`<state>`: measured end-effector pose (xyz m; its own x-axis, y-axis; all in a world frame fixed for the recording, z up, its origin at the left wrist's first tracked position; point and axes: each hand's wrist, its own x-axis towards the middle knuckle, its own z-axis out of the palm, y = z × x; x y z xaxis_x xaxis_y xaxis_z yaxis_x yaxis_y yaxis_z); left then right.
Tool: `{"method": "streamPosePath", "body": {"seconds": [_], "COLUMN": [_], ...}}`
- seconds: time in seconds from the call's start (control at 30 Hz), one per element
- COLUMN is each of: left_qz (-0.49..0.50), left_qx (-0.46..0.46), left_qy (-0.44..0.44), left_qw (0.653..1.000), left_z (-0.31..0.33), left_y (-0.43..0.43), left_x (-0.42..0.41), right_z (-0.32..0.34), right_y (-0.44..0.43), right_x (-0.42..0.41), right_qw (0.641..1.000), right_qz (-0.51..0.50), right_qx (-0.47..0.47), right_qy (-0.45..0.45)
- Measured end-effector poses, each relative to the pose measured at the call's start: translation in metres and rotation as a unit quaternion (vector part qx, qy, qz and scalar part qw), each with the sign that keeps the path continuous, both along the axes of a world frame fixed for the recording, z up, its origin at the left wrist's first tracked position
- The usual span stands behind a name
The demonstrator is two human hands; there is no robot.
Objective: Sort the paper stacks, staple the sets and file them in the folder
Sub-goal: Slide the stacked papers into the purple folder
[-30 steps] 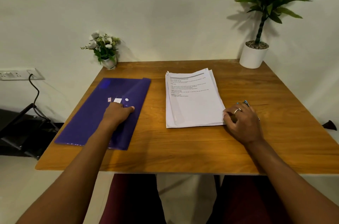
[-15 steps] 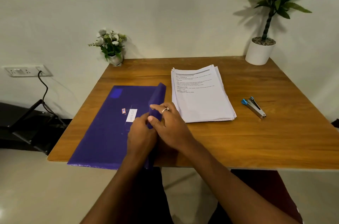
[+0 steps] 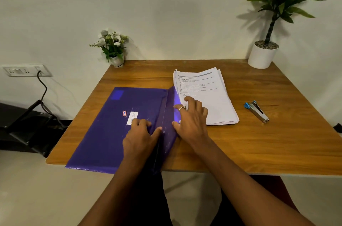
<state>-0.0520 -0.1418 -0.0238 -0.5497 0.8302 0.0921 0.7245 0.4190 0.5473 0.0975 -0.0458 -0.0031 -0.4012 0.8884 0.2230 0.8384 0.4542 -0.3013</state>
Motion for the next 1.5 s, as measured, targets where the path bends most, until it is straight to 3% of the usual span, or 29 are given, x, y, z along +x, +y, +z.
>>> {"method": "streamPosePath", "body": {"seconds": [0.1,0.2,0.3,0.43,0.53,0.63,0.9,1.0,1.1,1.2,1.33,1.5], "left_qz": [-0.027,-0.142,-0.207,-0.238,-0.224,-0.224,-0.234,-0.235,-0.235,-0.231,-0.234,-0.228], "left_qx": [0.063,0.139,0.079,-0.013,0.007,-0.001,-0.044,-0.048,-0.047,-0.032,-0.032,-0.013], "left_qy": [0.101,0.075,0.072,0.096,0.064,0.064,0.092,0.092,0.089,0.084,0.081,0.052], "left_qw": [0.993,0.977,0.972,0.966,0.973,0.973,0.967,0.966,0.967,0.969,0.968,0.972], "left_z": [-0.005,-0.01,-0.023,-0.029,-0.026,-0.029,-0.028,-0.028,-0.027,-0.027,-0.027,-0.024], "left_y": [0.012,0.03,0.043,0.045,0.045,0.046,0.047,0.047,0.047,0.046,0.046,0.045], "left_x": [0.004,0.011,0.013,0.01,0.011,0.011,0.01,0.01,0.011,0.011,0.012,0.013], "right_z": [-0.009,-0.017,-0.026,-0.012,-0.01,-0.018,0.001,0.011,0.018,0.02,0.03,0.028], "right_y": [0.012,0.021,0.028,0.058,0.084,0.092,0.11,0.115,0.113,0.115,0.127,0.138], "right_x": [0.01,0.017,0.027,0.049,0.076,0.085,0.085,0.087,0.081,0.08,0.091,0.106], "right_qw": [0.999,0.995,0.994,0.979,0.975,0.97,0.965,0.978,0.98,0.971,0.911,0.888], "right_qz": [-0.03,-0.039,-0.008,-0.102,-0.191,-0.222,-0.216,-0.135,-0.046,-0.061,-0.115,-0.13], "right_qx": [-0.022,-0.064,-0.092,-0.09,-0.019,-0.067,-0.015,0.02,-0.049,-0.113,-0.28,-0.304], "right_qy": [-0.029,-0.061,-0.059,0.15,0.115,0.066,0.148,0.155,0.186,0.2,0.281,0.319]}}
